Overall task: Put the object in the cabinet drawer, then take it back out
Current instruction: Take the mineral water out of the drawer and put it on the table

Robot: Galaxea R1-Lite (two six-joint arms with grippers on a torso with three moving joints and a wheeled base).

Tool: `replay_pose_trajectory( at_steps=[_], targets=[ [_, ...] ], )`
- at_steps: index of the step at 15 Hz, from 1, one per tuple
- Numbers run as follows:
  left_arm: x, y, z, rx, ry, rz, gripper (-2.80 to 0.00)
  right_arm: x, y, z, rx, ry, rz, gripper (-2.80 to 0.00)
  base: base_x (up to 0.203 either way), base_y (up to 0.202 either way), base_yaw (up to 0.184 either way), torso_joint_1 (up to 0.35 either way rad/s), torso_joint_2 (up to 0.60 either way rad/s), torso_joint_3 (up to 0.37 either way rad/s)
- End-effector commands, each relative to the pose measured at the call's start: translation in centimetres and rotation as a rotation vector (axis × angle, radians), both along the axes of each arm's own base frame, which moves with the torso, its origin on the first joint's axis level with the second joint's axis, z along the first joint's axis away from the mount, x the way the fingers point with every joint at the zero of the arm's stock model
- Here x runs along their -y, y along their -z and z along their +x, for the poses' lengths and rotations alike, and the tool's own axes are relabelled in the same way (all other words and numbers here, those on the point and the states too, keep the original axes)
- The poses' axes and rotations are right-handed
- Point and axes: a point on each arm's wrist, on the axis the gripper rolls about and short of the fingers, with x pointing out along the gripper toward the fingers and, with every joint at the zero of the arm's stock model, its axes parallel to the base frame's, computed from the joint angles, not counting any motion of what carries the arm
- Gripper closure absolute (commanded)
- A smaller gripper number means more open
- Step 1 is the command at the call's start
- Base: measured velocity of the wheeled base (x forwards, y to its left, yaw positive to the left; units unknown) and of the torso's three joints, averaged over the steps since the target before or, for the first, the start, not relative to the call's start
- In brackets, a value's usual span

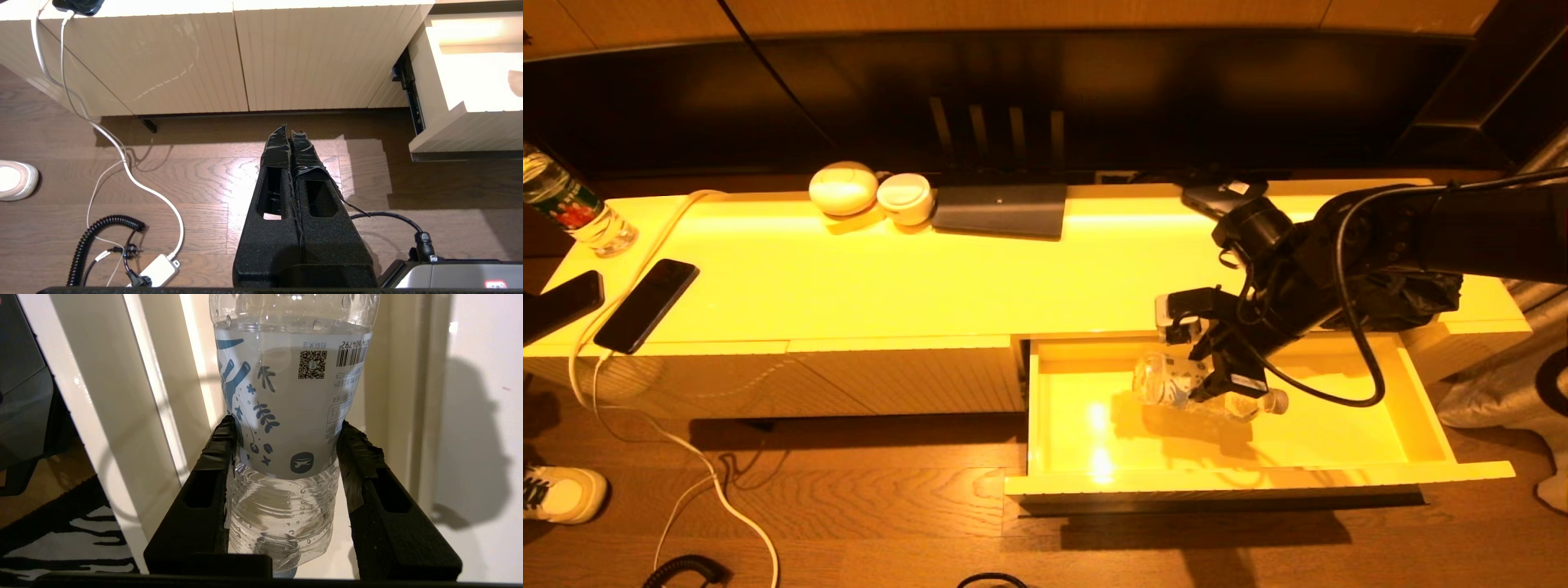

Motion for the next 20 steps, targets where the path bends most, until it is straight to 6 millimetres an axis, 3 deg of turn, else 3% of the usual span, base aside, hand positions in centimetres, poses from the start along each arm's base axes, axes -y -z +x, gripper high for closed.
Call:
replay_pose_trajectory(
  at_steps=[1, 5, 8, 13, 20],
  targets=[
    [0.0, 0.0, 0.0, -0.001, 0.000, 0.000, 0.00, 0.7, -2.5, -1.6, 0.054, 0.006, 0.022, 0.00, 0.000, 0.000, 0.000, 0.000, 0.00, 0.000],
    [0.0, 0.0, 0.0, -0.001, 0.000, 0.000, 0.00, 2.6, -8.5, -5.6, 0.195, 0.097, 0.144, 0.00, 0.000, 0.000, 0.000, 0.000, 0.00, 0.000],
    [0.0, 0.0, 0.0, -0.001, 0.000, 0.000, 0.00, 3.9, -10.1, -7.4, 0.245, 0.131, 0.150, 0.00, 0.000, 0.000, 0.000, 0.000, 0.00, 0.000],
    [0.0, 0.0, 0.0, -0.001, 0.000, 0.000, 0.00, 4.6, -10.4, -8.2, 0.325, 0.202, -0.004, 0.00, 0.000, 0.000, 0.000, 0.000, 0.00, 0.000],
    [0.0, 0.0, 0.0, -0.001, 0.000, 0.000, 0.00, 3.7, -6.2, -6.6, 0.397, 0.035, -0.453, 0.00, 0.000, 0.000, 0.000, 0.000, 0.00, 0.000]
  ],
)
